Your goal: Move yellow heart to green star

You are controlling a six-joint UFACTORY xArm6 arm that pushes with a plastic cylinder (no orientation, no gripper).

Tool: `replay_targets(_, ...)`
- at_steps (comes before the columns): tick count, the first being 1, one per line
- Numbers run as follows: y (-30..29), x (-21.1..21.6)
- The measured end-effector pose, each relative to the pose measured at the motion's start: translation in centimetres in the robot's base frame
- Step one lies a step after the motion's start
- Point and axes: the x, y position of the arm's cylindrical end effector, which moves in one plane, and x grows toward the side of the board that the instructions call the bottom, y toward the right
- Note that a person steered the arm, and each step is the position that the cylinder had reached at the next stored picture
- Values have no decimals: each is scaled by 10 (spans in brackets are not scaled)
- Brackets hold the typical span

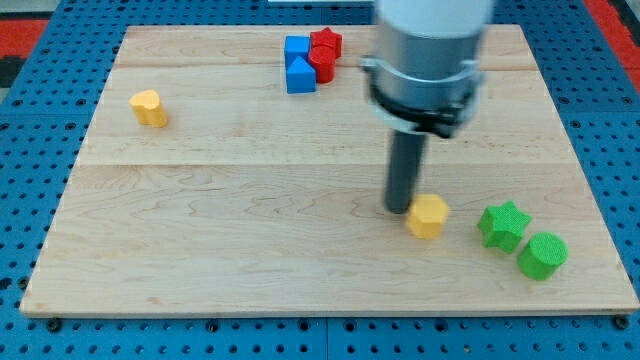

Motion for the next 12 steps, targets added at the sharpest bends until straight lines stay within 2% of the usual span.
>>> replay_targets(1, 8, 0)
replay_targets(4, -245, -173)
replay_targets(5, -283, -218)
replay_targets(6, -329, -189)
replay_targets(7, -283, -143)
replay_targets(8, -230, -125)
replay_targets(9, -285, -185)
replay_targets(10, -333, -167)
replay_targets(11, -325, -120)
replay_targets(12, -200, -92)
